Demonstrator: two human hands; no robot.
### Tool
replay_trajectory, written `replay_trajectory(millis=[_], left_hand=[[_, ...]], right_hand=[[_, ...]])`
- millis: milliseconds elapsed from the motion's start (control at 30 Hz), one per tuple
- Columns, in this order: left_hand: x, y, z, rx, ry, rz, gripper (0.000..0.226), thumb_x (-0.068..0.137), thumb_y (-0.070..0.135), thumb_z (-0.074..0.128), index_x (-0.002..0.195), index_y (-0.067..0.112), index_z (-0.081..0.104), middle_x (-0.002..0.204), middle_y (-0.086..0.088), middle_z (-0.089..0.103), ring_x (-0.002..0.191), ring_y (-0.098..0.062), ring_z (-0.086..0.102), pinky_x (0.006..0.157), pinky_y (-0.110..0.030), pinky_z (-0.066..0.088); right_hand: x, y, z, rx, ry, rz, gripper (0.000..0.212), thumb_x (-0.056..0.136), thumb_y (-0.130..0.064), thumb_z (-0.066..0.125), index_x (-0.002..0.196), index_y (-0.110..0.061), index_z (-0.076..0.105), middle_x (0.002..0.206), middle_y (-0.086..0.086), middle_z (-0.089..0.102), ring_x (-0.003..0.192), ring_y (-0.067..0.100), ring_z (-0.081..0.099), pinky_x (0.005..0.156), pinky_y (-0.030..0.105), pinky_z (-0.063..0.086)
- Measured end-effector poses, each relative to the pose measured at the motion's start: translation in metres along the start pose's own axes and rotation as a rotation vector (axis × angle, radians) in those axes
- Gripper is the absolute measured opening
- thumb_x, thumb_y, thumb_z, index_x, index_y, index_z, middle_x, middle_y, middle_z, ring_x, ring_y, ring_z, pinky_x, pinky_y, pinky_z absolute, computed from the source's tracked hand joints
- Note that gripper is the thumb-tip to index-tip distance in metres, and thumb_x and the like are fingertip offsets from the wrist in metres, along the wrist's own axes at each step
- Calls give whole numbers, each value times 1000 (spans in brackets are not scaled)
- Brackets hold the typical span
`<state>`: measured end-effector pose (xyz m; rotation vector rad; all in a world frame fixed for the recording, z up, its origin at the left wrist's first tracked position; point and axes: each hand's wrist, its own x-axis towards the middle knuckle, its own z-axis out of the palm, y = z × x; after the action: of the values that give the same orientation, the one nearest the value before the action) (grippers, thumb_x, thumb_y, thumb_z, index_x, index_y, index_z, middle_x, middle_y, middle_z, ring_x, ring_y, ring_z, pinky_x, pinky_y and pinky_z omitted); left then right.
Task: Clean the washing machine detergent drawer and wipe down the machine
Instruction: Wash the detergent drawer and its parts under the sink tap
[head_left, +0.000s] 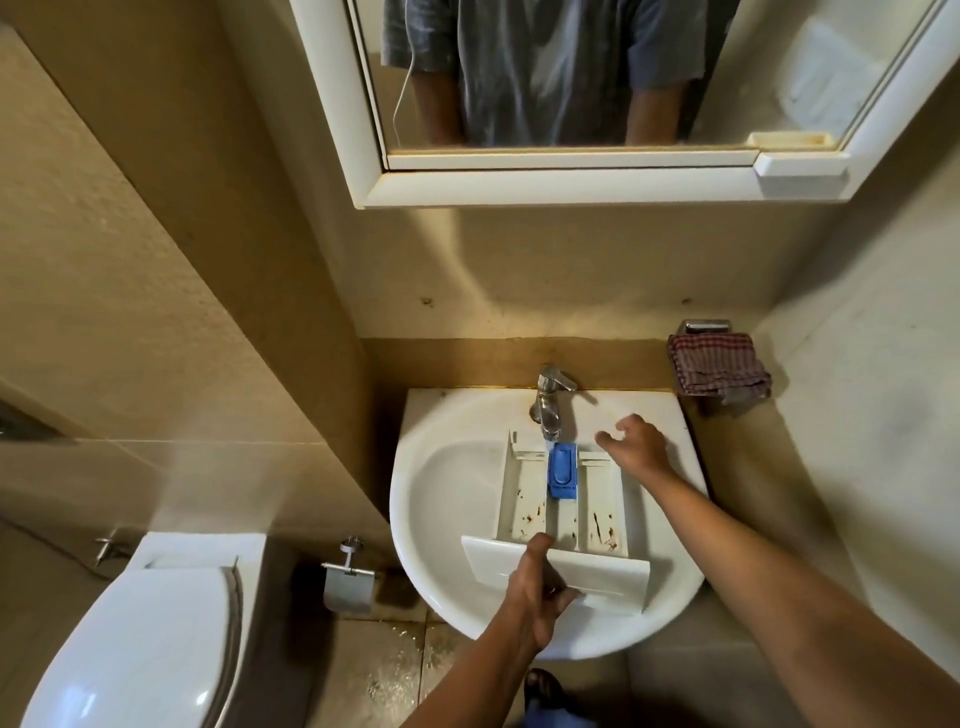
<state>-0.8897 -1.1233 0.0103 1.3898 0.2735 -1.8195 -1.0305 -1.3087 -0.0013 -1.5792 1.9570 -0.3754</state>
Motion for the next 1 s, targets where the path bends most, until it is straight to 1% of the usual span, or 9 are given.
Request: replay_trajectory(millis=[100,167,233,300,400,533,633,867,1000], left_hand=[[-2,-5,2,-83,-36,-52,51,79,21,70,121,-4,58,108,-26,68,102,-38,64,65,-38,60],[-5,-8,5,-138,-49,-71,49,79,15,69,121,-6,58,108,-28,67,104,-39,63,69,-40,61],[-7,-10,7,-189,-53,-82,47,80,12,68,121,-6,57,109,-28,66,105,-40,62,72,-44,60],[-9,-12,8,-239,-72,-72,43,80,9,68,119,-4,55,107,-27,67,101,-40,63,64,-43,61],[-12,-16,13,-242,-57,-49,30,82,9,67,109,-1,58,98,-22,70,94,-35,64,56,-37,60],[-10,-20,19,-196,-25,7,42,85,16,67,124,3,56,113,-19,68,104,-31,65,65,-32,60],[-6,-13,14,-168,-35,-39,41,85,21,70,117,1,56,112,-22,67,106,-36,63,73,-38,60],[0,-1,-6,-129,30,-55,54,88,35,66,123,-3,51,93,-15,56,83,-29,55,68,-39,53],[5,12,-22,-62,165,10,32,89,26,65,105,1,54,88,-14,53,77,-28,52,71,-40,50]], right_hand=[[-7,20,-4,77,-189,118,33,83,-46,66,85,-16,52,86,3,55,85,22,57,69,30,37],[-12,32,-3,194,-382,196,30,84,-45,66,97,-21,51,94,-1,60,91,19,58,79,31,44],[-21,38,1,308,-543,280,30,89,-32,63,115,-25,49,106,3,68,101,25,62,90,45,50],[-33,35,2,380,-614,283,29,95,-18,56,121,-25,47,105,3,67,98,24,62,78,43,54],[-37,29,7,505,-535,306,34,97,-7,49,130,-16,48,110,8,64,98,26,61,71,35,52],[-31,21,17,534,-462,290,35,97,0,45,131,-7,49,117,16,63,96,29,61,81,39,52],[-31,14,18,554,-453,305,34,96,1,45,129,-6,50,121,19,62,100,32,61,87,43,50],[-34,32,25,648,-374,356,37,94,-1,51,130,-11,52,110,12,66,100,30,64,89,48,52],[-38,37,27,686,-346,362,34,94,-3,54,126,-11,56,116,12,66,105,31,63,93,53,49]])
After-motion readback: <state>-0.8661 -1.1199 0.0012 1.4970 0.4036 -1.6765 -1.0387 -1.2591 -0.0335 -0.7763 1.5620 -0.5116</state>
